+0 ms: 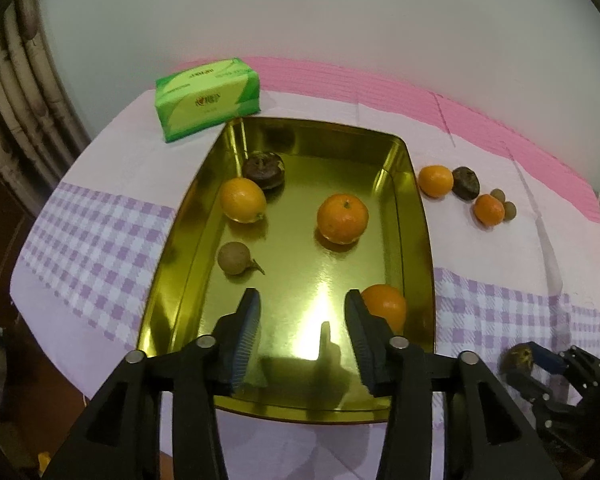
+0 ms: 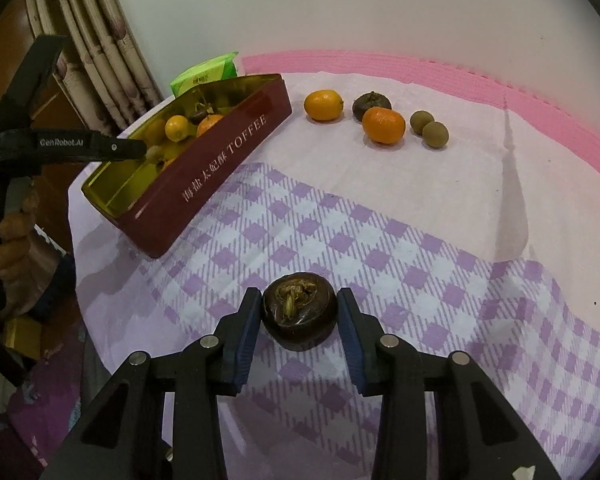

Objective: Organize fruits
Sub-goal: 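Carry the dark mangosteen into the gold tray and open the right tool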

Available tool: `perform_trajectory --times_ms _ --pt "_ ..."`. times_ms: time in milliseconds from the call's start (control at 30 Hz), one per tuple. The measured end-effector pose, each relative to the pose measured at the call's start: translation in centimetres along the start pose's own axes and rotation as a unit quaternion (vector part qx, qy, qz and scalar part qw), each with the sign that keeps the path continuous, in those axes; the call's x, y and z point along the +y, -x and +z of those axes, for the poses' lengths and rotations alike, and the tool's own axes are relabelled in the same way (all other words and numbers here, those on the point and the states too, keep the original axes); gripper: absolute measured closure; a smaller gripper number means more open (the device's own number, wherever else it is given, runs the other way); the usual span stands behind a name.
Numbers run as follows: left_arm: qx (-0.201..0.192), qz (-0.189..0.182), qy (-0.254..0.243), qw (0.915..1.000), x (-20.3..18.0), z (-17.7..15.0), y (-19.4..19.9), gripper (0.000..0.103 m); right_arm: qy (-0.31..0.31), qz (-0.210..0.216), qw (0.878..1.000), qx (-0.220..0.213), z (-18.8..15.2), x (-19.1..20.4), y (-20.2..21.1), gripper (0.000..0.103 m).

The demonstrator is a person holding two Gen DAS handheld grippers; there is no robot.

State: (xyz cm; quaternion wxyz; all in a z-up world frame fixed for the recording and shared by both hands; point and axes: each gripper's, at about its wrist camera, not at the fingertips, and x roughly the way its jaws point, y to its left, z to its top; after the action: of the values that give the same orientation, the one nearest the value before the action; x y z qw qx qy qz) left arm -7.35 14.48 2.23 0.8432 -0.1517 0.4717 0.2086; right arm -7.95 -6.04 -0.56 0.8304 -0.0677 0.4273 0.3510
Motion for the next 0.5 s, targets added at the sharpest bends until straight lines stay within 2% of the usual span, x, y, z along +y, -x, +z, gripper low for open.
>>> perform_trajectory --times_ms 67,233,500 --pt "-0.006 0.008 0.001 1.0 0.1 0.1 0.3 0.049 -0.005 0.005 1.0 -0.006 0.5 -0.1 0.6 0.068" --pt "-0.012 0.023 0.003 0.9997 0.4 0.3 0.6 0.046 -0.009 0.015 1.0 -0.025 2.3 0.2 1.9 0.068" --pt "-0.023 0.035 0.019 0.999 1.5 0.7 1.3 0.043 0.015 0.043 0.997 -0.055 7.1 2.9 2.6 0.067"
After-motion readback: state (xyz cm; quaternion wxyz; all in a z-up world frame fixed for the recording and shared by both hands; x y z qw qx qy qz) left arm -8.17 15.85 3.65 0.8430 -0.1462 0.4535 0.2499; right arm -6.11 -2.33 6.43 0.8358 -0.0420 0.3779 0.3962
